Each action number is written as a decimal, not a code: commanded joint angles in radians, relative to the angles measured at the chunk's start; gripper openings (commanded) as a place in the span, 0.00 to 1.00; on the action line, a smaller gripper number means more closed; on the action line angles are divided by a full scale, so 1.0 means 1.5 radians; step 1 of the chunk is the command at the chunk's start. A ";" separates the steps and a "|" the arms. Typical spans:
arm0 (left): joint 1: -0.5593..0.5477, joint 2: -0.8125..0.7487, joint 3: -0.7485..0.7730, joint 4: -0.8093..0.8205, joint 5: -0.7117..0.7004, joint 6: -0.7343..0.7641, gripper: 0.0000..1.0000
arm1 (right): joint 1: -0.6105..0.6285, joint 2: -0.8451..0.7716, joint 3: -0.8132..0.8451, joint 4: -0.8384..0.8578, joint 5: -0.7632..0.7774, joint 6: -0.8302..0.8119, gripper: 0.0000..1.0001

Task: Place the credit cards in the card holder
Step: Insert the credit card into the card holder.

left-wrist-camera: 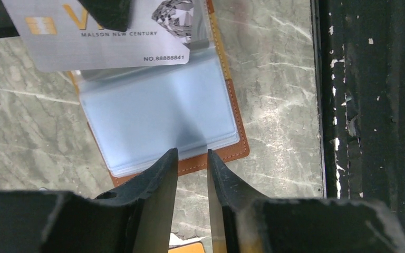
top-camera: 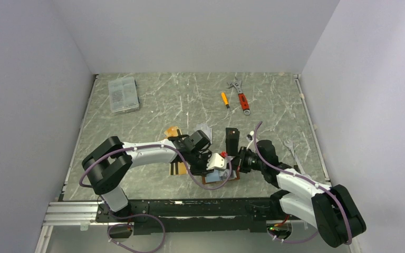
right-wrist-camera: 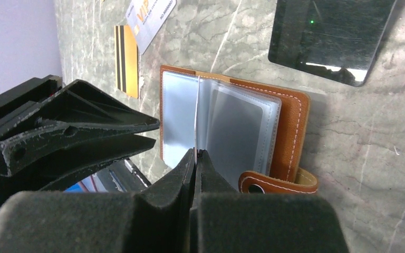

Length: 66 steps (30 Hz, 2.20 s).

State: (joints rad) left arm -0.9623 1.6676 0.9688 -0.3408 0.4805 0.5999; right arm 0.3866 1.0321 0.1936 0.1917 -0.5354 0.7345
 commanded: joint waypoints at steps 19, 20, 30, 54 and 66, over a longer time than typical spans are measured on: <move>-0.036 0.021 -0.020 -0.005 -0.067 0.062 0.24 | -0.002 0.005 -0.101 0.231 -0.001 0.093 0.00; -0.037 0.021 -0.020 -0.006 -0.067 0.062 0.24 | -0.002 0.004 -0.105 0.236 -0.001 0.100 0.00; -0.044 0.024 -0.029 -0.008 -0.073 0.059 0.21 | -0.002 0.022 -0.128 0.307 0.006 0.143 0.00; -0.044 0.024 -0.026 -0.020 -0.066 0.047 0.16 | 0.010 0.092 -0.184 0.377 0.007 0.155 0.00; -0.045 0.030 -0.016 -0.031 -0.069 0.045 0.14 | 0.013 -0.026 -0.195 0.203 -0.009 0.121 0.00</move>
State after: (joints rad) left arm -1.0153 1.6836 0.9504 -0.3050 0.3832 0.6697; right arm 0.4030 1.0920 0.0120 0.6155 -0.5396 0.9562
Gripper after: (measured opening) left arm 0.145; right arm 0.009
